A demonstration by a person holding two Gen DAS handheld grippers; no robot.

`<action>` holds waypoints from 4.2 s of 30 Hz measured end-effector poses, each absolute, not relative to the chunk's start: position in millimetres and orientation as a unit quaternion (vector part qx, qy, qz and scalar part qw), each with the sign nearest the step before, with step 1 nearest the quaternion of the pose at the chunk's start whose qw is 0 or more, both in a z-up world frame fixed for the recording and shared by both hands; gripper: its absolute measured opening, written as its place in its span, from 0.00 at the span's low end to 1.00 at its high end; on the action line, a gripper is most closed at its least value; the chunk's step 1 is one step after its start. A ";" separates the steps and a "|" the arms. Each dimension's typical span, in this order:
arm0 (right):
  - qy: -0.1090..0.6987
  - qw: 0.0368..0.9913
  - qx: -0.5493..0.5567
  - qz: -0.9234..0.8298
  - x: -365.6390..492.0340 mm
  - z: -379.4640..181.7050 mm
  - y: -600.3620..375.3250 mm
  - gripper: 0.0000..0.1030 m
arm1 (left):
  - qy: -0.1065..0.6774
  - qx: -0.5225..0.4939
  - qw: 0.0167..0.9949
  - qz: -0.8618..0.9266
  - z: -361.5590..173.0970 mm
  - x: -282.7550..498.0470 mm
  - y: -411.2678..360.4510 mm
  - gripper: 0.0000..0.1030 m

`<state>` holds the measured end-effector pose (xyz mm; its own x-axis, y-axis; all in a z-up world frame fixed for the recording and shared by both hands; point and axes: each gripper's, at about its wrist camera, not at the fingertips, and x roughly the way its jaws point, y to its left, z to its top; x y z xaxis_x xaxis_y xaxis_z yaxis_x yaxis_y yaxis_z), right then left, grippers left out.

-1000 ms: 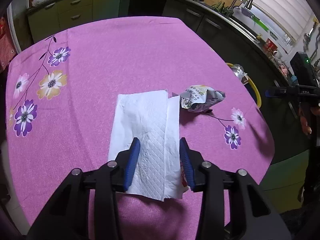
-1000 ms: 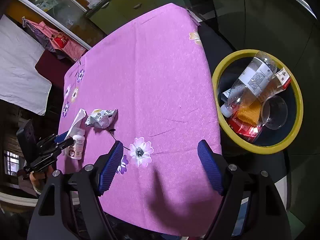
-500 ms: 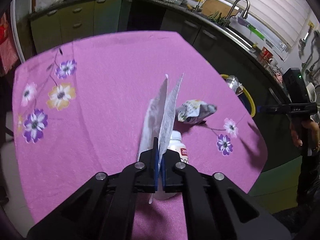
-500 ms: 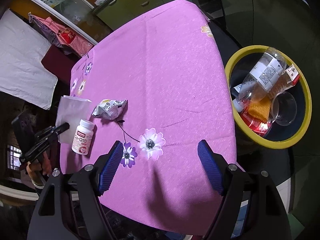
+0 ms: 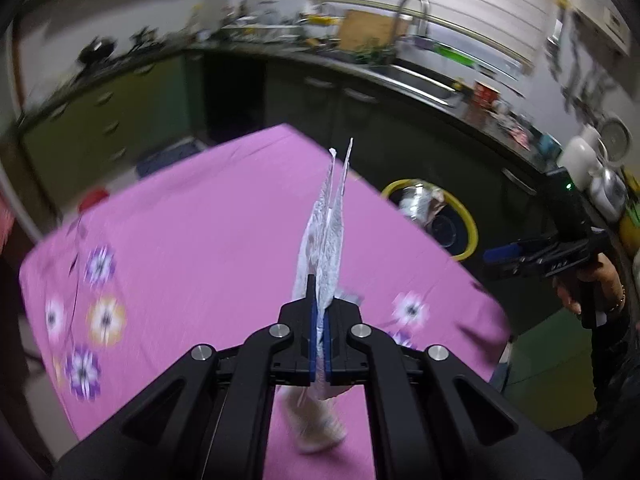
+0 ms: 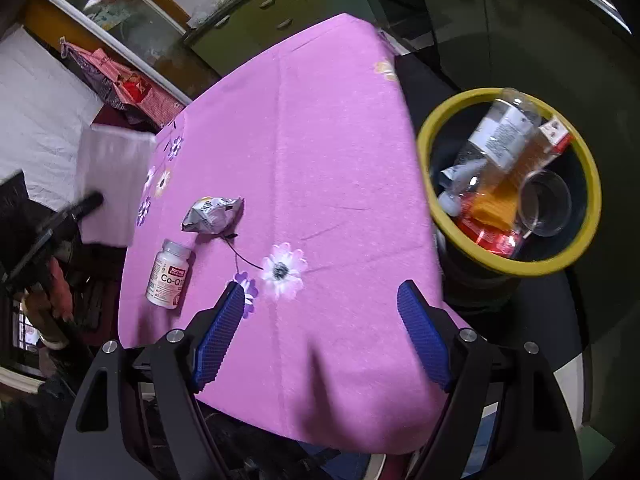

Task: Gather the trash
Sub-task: 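Carry the napkin over the bin and drop it with the left gripper, then move the left tool back over the remaining trash on the table, then grasp the white supplement bottle with the right gripper and lift it, then carry the supplement bottle over the bin and release it with the right gripper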

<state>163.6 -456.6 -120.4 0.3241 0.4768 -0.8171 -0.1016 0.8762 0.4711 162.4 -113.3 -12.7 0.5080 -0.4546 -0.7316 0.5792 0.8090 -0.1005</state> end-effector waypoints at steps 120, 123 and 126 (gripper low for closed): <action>0.493 0.870 0.010 0.012 247.2 -192.9 -541.0 0.84 | 0.322 -0.044 0.934 -0.149 -113.6 224.4 14.0 0.86; 0.484 0.875 0.029 -0.002 249.0 -193.5 -545.0 0.90 | 0.325 -0.040 0.932 -0.155 -114.6 223.8 10.2 0.86; 0.460 0.887 0.043 -0.001 237.5 -184.1 -540.1 0.91 | 0.328 -0.031 0.928 -0.172 -114.6 222.5 2.9 0.86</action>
<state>237.5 -540.1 -184.1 0.5774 0.0385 -0.8156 0.0413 0.9962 0.0763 222.5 2.9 -114.6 0.7257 -0.3397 -0.5983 0.2991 0.9389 -0.1704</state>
